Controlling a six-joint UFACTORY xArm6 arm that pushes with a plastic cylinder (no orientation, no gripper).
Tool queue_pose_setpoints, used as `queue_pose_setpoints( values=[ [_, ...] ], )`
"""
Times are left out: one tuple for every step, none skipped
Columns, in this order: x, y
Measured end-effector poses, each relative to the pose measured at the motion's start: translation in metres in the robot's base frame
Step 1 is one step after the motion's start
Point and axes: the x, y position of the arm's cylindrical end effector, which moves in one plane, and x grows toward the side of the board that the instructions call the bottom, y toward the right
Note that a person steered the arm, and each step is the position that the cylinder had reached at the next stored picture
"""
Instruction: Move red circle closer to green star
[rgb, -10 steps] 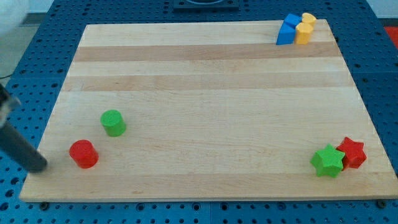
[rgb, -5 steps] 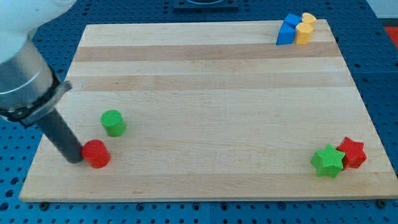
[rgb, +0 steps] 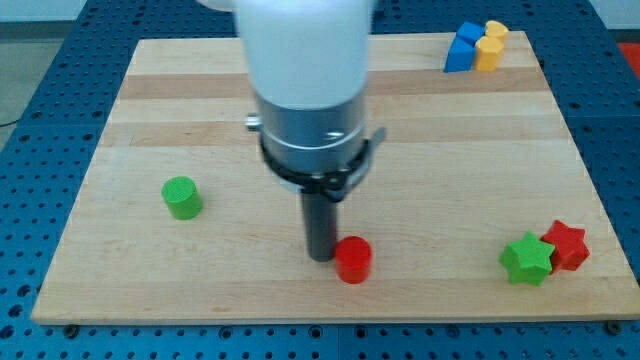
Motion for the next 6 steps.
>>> queue_pose_setpoints(
  values=[
    [0.001, -0.031],
    [0.015, -0.048],
    [0.017, -0.023],
    [0.018, 0.015],
    [0.018, 0.036],
    [0.016, 0.061]
  ],
)
